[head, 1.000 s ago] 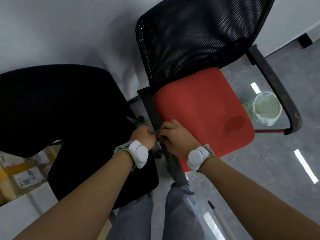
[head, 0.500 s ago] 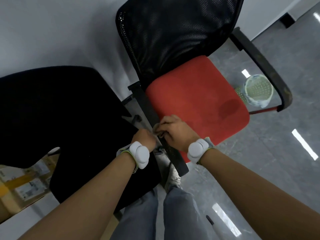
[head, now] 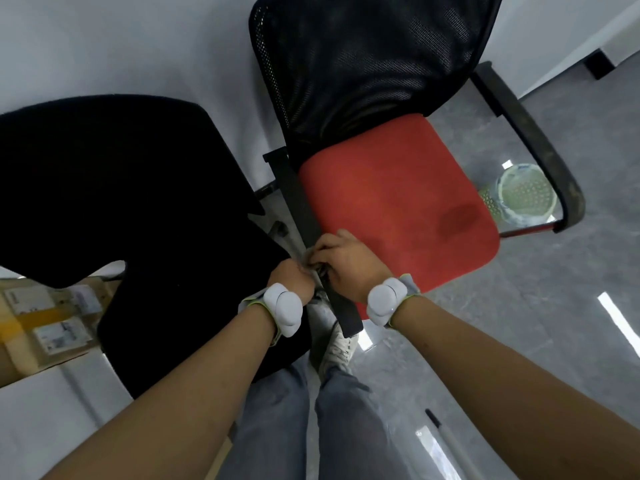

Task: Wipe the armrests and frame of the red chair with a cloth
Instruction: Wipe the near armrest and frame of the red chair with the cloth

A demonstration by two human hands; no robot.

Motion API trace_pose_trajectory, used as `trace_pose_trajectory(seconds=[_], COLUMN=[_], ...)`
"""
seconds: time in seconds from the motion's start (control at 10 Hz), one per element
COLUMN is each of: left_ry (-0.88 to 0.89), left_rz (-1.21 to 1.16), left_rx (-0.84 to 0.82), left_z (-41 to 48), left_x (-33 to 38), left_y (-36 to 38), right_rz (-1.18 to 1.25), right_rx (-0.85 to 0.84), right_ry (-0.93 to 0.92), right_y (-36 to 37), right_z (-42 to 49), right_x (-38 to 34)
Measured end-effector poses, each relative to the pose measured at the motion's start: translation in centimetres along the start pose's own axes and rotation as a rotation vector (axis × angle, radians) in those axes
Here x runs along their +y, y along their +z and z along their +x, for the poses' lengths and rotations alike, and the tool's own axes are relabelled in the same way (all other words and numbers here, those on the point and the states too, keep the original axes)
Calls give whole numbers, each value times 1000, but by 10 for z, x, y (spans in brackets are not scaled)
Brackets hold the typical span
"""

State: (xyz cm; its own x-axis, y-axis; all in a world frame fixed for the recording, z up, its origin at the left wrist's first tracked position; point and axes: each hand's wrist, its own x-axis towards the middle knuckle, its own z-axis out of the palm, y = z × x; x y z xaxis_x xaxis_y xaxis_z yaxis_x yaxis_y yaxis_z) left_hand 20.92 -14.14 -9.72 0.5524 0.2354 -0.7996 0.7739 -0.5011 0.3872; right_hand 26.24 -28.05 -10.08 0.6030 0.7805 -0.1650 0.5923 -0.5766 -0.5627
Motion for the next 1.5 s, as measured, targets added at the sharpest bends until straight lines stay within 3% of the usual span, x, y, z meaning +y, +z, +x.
trace_pose_trajectory(seconds=[0.2, 0.3, 0.5, 0.8, 1.0, 1.3, 1.4, 1.5], left_ry=[-7, 23, 15, 3, 8, 47, 53, 39], left_rz=[-30, -57, -77, -19, -19, 58, 112, 115], left_rx=[35, 25, 74, 31, -3, -98, -156, -176], left_z=[-13, -19, -24, -20, -14, -20, -24, -29], left_x=[0, -2, -6, -9, -16, -17, -21, -19], left_y=[12, 15, 20, 18, 18, 26, 31, 34], right_rz=[-1, 64, -4, -72, -42, -57, -38, -17], right_rx=[-116, -15, 8, -95, 68, 21, 153, 176], right_ry=[-15, 60, 48, 39, 109, 161, 216, 239], right_y=[-8, -17, -3, -8, 13, 10, 10, 17], right_z=[-18, -1, -9, -26, -33, -73, -56, -55], right_x=[7, 9, 9, -1, -7, -20, -21, -26])
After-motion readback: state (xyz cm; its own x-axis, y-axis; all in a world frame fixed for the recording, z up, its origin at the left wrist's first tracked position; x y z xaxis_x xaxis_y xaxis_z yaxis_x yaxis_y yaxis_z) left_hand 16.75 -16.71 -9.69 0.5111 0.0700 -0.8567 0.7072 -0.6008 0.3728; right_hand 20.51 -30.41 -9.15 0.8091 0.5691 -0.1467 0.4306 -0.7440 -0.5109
